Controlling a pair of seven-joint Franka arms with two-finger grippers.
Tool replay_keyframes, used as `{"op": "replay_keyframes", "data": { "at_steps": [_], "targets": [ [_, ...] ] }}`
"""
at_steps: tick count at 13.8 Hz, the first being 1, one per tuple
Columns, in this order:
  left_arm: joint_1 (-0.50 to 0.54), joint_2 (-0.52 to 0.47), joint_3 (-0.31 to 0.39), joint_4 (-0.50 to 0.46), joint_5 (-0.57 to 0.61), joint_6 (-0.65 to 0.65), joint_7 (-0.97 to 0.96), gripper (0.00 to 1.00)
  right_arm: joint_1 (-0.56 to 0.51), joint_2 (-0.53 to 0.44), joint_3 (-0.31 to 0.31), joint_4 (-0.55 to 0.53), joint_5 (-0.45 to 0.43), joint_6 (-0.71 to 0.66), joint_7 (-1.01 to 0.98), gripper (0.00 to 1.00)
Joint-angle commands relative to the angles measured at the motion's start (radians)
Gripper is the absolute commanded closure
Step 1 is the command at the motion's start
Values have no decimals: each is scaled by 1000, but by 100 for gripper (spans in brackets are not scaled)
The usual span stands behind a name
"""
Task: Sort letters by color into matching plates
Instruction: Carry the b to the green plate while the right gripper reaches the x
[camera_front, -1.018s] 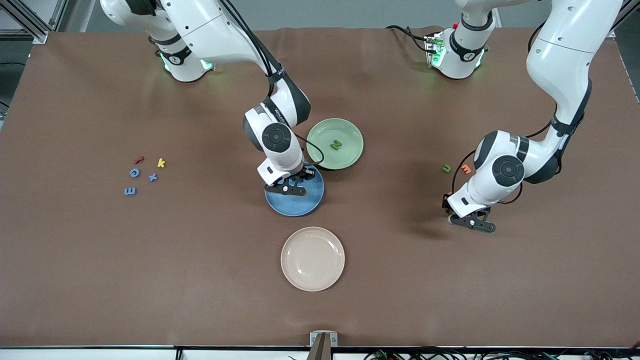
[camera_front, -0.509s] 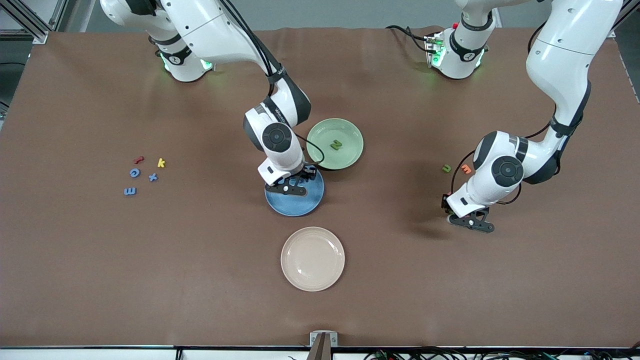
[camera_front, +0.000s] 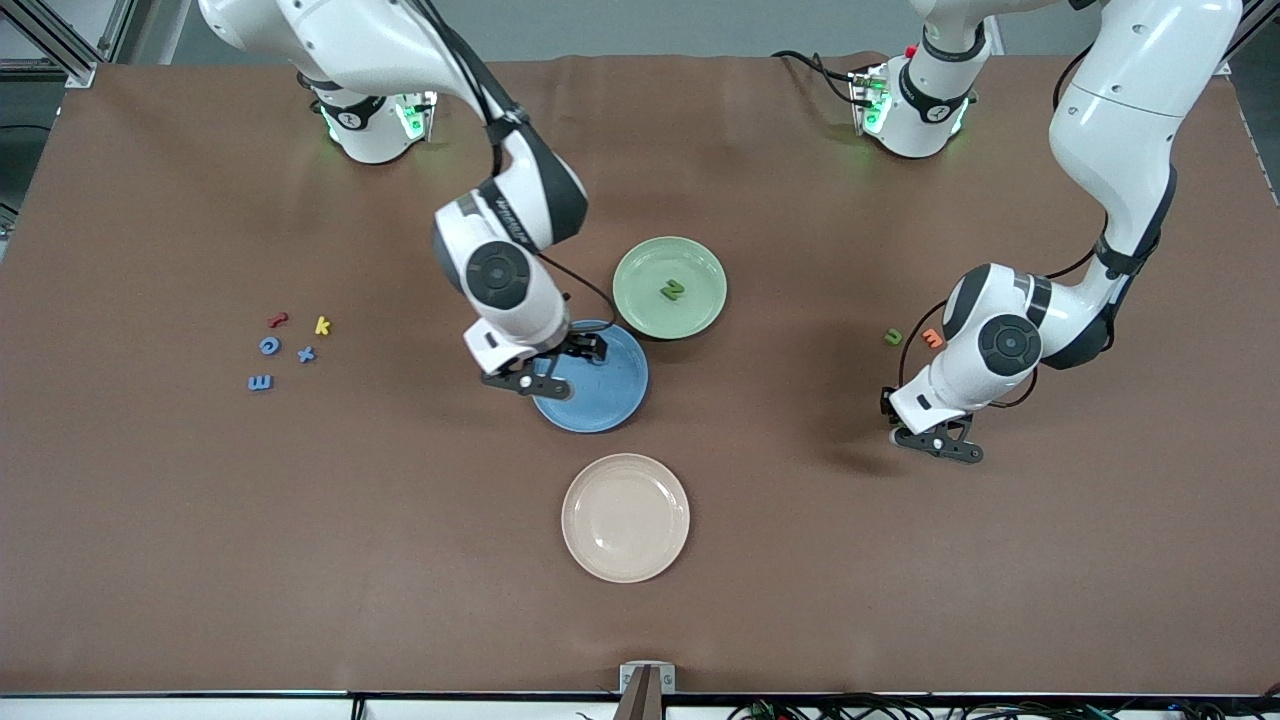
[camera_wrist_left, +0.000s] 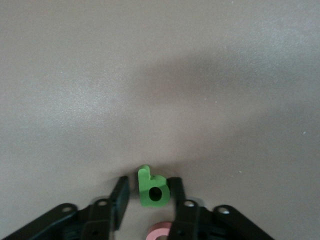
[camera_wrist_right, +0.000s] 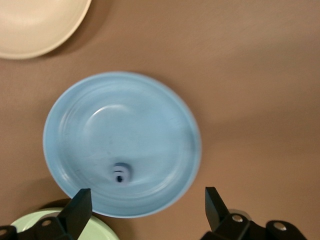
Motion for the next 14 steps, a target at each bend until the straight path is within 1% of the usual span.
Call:
{"op": "replay_keyframes", "data": {
  "at_steps": [1,2,4,5,6,7,8,10,12,13,14],
  "targets": [
    [15,-11,-3,-9,14,9,11,96,-132,-125,14,-127,5,-9,-176,0],
    [15,-17,-5,-8,14,7,6,99,-180,-145,14,-151,5,-12,-236,0],
    [12,-60,-12,-3,3,-26,-6,100,-262,-166,14,-189,2,-12,-326,0],
    [10,-83,-26,0,0,-62,-8,100,-305,-168,14,-200,-4,-12,-378,0],
    [12,-106,-55,0,-5,-89,-21,100,-364,-168,14,-206,-4,-12,-440,0],
    [10,-126,-73,0,-8,-114,-67,100,-410,-165,14,-209,-4,-12,-498,0],
    [6,-135,-103,1,-8,-134,-134,100,-451,-163,14,-217,-8,-9,-538,0],
    [4,-137,-172,5,-8,-151,-310,100,-510,-166,14,-231,-94,-6,-554,0],
    [-7,-131,-234,9,-8,-151,-496,100,-554,-166,14,-246,-126,-1,-557,0],
    [-23,-129,-262,8,-5,-151,-615,100,-576,-166,14,-260,-151,11,-583,0],
    [-58,-134,-268,5,-2,-152,-715,100,-596,-168,14,-272,-169,28,-601,0]
  ]
}}
